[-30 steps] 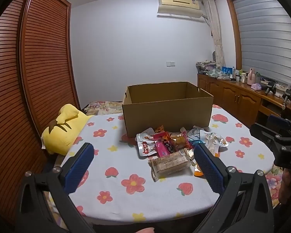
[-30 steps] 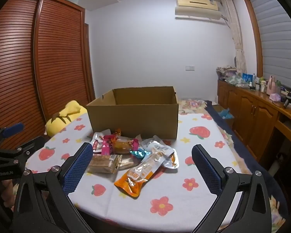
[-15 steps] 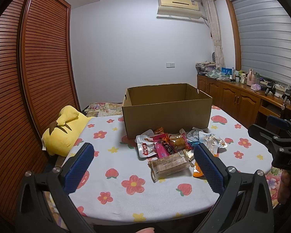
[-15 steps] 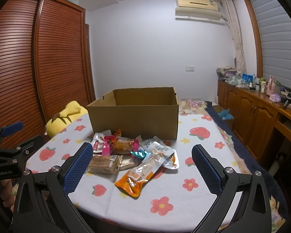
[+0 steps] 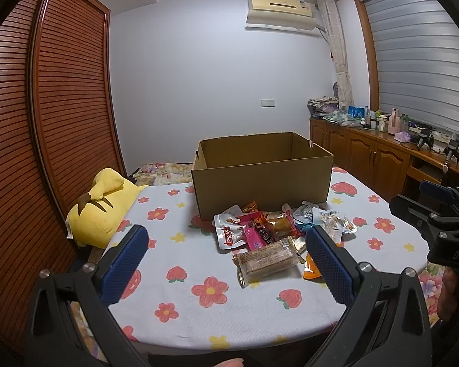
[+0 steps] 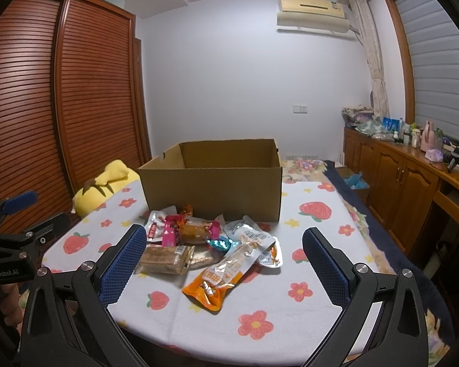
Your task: Organize snacks
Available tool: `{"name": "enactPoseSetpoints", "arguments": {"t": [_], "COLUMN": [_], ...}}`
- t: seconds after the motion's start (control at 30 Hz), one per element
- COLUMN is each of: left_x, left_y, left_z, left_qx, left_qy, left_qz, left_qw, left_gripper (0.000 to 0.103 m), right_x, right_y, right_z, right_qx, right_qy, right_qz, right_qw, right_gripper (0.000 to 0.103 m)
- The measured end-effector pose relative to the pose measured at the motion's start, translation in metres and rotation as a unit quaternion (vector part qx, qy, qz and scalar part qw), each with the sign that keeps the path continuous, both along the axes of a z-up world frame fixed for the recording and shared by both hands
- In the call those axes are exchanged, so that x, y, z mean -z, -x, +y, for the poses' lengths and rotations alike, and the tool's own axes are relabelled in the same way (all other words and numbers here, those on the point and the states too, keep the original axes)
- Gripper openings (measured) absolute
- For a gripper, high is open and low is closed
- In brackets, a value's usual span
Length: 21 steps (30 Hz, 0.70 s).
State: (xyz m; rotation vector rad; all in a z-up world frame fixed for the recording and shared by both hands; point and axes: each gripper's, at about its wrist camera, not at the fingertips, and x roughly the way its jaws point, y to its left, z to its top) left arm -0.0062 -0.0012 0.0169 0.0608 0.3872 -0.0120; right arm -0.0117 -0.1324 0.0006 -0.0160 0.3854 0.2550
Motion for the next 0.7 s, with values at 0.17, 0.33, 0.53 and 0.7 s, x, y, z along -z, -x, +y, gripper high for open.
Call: {"name": "enactPoseSetpoints", "arguments": {"t": [0.17, 0.33, 0.53, 0.7], "left_x": [0.0005, -0.0035, -0.0055, -0.0052], "left_y": [0.0005, 0.003, 0.0061, 0.0076], "left_z": [-0.0003, -0.0005, -0.0008, -0.001], "left_qx": [0.001, 0.004, 0.004, 0.004], "left_qy": [0.0, 0.001, 0.0, 0.0], "left_qz": [0.0, -0.005, -0.007, -0.006], "left_qw": [1.0, 1.0, 1.0, 1.0], "left_gripper": [0.103, 0.103, 0.103, 0.103], "right_x": [-0.0004, -0.0011, -0.002, -0.002], "right_y": [0.0001, 0.0007, 0.0015, 0.0016], "right_z": [-0.0005, -0.0002, 0.0, -0.0003], "right_qx": [0.0, 0.0, 0.0, 0.0], "right_qy": [0.0, 0.0, 0.0, 0.0], "right_qz": [0.0, -0.001, -0.001, -0.001], "right_qw": [1.0, 1.0, 1.0, 1.0], "right_gripper": [0.103, 0.103, 0.103, 0.103]}}
